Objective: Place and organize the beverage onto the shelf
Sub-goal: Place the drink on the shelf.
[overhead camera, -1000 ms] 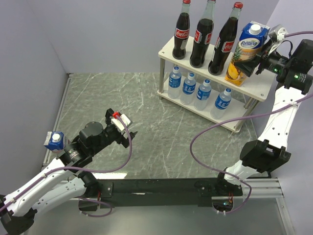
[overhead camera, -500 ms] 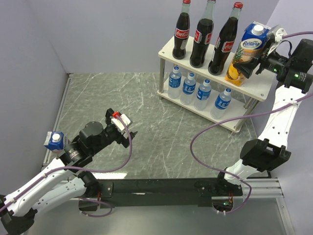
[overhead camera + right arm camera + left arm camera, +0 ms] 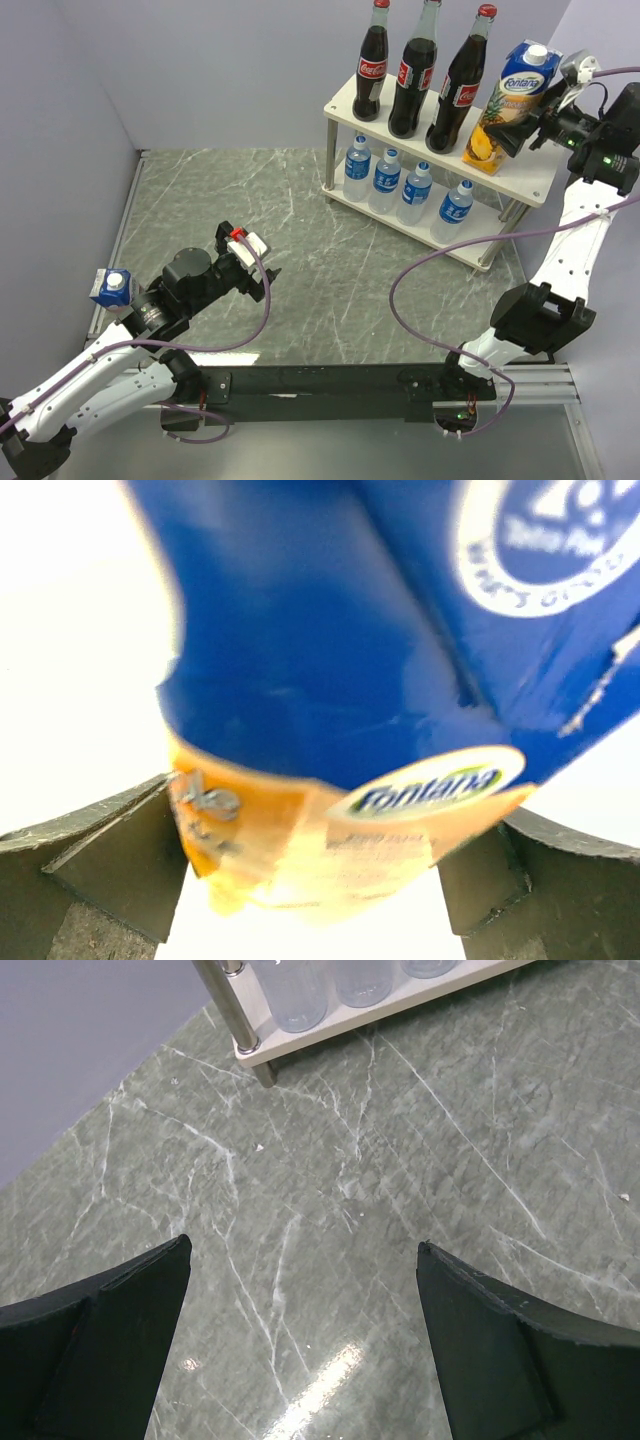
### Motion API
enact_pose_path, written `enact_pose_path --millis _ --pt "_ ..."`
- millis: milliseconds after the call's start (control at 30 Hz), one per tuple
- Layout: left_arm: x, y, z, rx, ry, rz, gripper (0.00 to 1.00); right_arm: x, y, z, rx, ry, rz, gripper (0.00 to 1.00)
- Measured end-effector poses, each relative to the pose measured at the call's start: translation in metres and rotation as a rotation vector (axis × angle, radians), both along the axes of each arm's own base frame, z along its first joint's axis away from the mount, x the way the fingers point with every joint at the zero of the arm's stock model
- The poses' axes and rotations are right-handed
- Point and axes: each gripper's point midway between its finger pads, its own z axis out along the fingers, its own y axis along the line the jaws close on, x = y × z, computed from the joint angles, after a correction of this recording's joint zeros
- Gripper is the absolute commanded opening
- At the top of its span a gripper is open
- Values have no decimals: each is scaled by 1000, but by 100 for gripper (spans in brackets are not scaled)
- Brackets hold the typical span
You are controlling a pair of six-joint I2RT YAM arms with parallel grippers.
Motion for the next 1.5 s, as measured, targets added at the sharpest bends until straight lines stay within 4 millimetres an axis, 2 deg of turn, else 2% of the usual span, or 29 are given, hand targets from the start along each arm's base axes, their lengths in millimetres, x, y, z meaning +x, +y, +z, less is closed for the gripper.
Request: enact_pose_path --millis 167,633,1500 --pt "0 0 0 -1 1 -1 99 -2 -6 3 -3 -13 -1 93" --pt "0 -1 0 -3 2 -5 99 -8 -2 3 -19 -25 19 95" --pt "0 -1 0 -5 3 -7 99 -25 -20 12 -57 -58 -51 96"
